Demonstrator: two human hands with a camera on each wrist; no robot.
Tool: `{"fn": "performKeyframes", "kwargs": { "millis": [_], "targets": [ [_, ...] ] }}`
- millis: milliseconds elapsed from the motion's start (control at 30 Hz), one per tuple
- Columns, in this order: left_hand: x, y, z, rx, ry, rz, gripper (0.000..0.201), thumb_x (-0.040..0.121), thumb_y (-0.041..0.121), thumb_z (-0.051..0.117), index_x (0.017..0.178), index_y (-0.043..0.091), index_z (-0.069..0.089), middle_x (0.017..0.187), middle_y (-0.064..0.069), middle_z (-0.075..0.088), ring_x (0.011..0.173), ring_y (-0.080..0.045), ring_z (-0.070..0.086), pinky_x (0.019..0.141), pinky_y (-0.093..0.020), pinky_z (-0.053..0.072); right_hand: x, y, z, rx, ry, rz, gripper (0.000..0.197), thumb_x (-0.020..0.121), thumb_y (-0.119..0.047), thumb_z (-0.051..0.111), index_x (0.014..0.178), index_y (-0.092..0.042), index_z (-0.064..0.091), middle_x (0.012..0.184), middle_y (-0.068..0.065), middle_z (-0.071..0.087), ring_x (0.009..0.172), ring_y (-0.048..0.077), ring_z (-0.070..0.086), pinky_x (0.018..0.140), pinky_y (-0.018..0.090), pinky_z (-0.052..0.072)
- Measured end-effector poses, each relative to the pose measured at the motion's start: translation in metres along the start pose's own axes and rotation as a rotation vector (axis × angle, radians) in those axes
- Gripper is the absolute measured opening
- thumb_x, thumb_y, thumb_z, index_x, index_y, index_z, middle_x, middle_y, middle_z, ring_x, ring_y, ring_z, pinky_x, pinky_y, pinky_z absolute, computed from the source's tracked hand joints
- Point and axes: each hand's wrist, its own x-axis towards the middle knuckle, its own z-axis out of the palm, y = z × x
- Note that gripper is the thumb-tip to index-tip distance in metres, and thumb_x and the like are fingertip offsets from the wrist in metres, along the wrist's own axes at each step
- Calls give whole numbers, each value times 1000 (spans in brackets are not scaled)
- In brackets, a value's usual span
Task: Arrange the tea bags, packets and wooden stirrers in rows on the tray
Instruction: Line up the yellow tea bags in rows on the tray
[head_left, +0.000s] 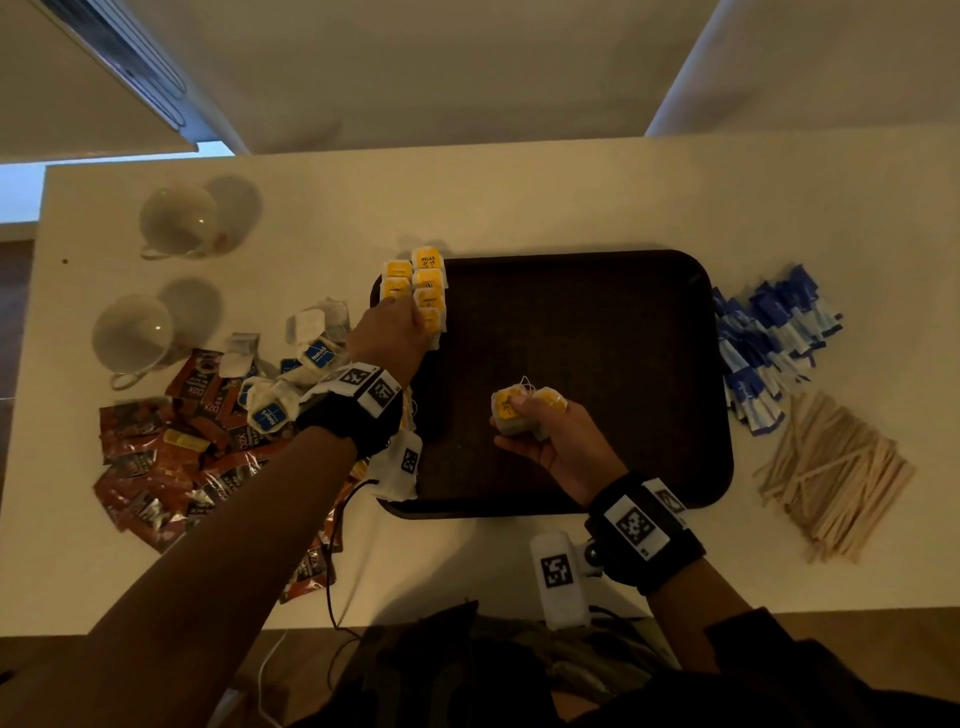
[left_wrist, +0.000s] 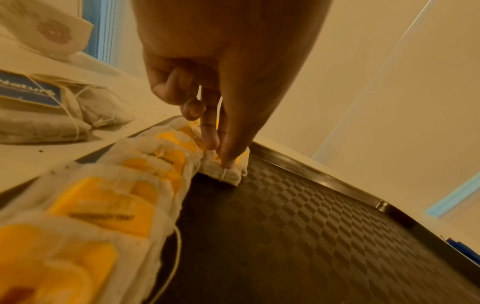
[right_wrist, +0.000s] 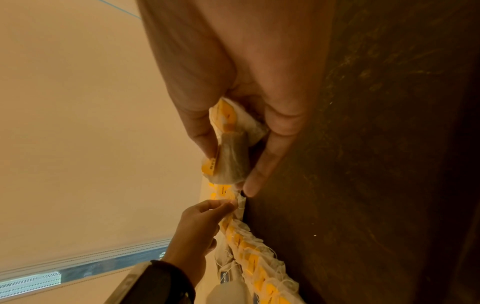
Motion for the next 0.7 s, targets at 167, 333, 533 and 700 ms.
{"fn": "performKeyframes", "kwargs": {
  "millis": [167,333,533,700],
  "targets": [
    [-4,0,-3,5,-7,69,17,91,27,52,101,15,59,109,-8,58,96,-27,57,72,-34,40,-1,2,-1,2,-1,3,27,92,-12,55,117,-2,55,112,13,60,102,23,60,74,30,59],
    [-9,-2,-5,-177,16,66,16,88,31,59,98,19,59,102,-2,59,90,-19,57,73,-33,45,-3,3,0,-7,-1,4,28,93,-13,54,118,-3,54,115,14,59,104,24,59,75,29,59],
    [-41,19,-17,-577,-227,266,25,90,35,58,94,11,65,83,2,63,67,0,53,63,-15,39,-4,2,3,-49,0,-33,23,92,-15,56,113,-6,58,114,12,61,104,22,60,79,30,57],
    [-69,19,-9,-698,-481,370,20,87,27,62,102,14,64,95,-1,65,65,0,59,49,-12,42,-5,2,5,-94,11,-76,24,91,-18,59,114,-9,60,110,7,63,103,20,61,79,31,57]
  ]
}}
